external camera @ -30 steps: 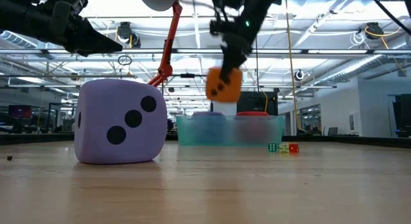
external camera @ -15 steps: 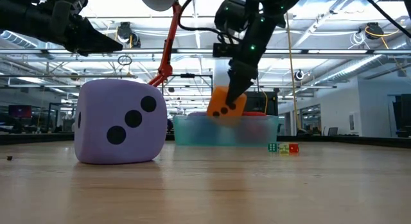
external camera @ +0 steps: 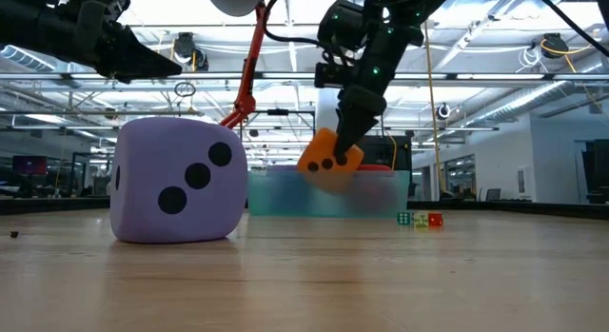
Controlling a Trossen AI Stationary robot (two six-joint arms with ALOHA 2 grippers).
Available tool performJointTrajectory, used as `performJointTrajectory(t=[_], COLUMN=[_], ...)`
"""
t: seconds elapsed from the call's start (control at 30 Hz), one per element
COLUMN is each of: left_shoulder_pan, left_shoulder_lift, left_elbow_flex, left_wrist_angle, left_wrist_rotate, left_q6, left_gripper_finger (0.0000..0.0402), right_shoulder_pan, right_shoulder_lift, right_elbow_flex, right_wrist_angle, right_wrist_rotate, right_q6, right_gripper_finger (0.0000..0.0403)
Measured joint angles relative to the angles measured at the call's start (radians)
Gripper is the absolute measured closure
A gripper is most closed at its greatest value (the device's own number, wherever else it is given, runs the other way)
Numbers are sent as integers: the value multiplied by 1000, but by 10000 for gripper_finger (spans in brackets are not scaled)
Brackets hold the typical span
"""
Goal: Pick & Place Dice
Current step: Put the orange die into the green bin
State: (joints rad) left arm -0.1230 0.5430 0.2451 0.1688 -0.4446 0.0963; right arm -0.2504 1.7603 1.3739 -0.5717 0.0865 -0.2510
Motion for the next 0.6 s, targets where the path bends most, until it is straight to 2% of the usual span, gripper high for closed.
performJointTrajectory(t=[0.4,0.6], left_shoulder_pan=[0,0], left_shoulder_lift=[0,15], left_elbow_flex=[0,0], left_wrist_angle=[1,65], left_wrist_rotate=[0,21], left_q6=[0,-46], left_gripper_finger=[376,376], right_shoulder_pan=[14,16], right_shoulder_lift=[1,1], right_elbow_flex=[-2,-2], right_wrist_angle=[32,42], right_wrist_rotate=[15,16], right_q6=[-80,-89], right_gripper_finger=[5,4])
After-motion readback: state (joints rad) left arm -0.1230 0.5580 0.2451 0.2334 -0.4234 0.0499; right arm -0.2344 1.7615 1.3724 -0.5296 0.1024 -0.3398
